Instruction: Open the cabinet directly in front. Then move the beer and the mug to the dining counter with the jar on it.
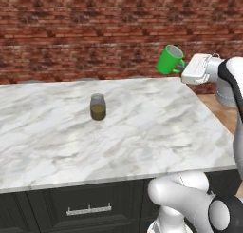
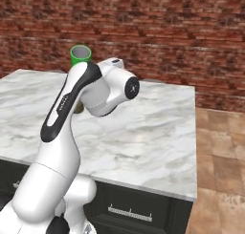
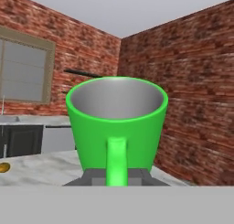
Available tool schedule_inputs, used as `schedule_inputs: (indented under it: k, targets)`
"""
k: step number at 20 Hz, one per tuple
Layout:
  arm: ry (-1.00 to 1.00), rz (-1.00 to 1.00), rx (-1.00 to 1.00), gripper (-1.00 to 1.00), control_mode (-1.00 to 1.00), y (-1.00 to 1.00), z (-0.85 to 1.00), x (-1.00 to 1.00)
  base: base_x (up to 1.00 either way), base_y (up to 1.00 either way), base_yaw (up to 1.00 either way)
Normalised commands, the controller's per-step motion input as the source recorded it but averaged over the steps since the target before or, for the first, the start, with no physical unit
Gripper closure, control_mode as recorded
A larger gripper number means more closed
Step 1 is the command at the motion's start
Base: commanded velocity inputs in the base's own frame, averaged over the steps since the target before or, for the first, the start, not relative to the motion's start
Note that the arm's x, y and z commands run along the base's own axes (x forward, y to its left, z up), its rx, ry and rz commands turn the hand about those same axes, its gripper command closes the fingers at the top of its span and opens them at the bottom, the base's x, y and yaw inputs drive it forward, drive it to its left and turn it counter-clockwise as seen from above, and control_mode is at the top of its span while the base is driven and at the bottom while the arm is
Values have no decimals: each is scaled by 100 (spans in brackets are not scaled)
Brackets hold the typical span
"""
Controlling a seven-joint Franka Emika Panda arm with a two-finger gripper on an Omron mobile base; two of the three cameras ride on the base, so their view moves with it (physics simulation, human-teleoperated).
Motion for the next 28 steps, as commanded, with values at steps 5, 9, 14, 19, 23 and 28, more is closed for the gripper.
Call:
schedule_inputs:
  k: [5,9,14,19,23,28]
  targets:
    - [18,0,-14,100,-100,15,-26,62,0,0,0]
    - [12,7,-14,100,-100,0,-51,23,0,0,0]
    - [11,10,-19,100,-100,0,-69,2,0,0,0]
    - [11,1,-15,100,-100,0,-65,-10,0,0,0]
    - [9,2,-10,100,-100,2,-60,-1,0,0,0]
    - [14,3,-2,100,-100,24,-55,5,0,0,0]
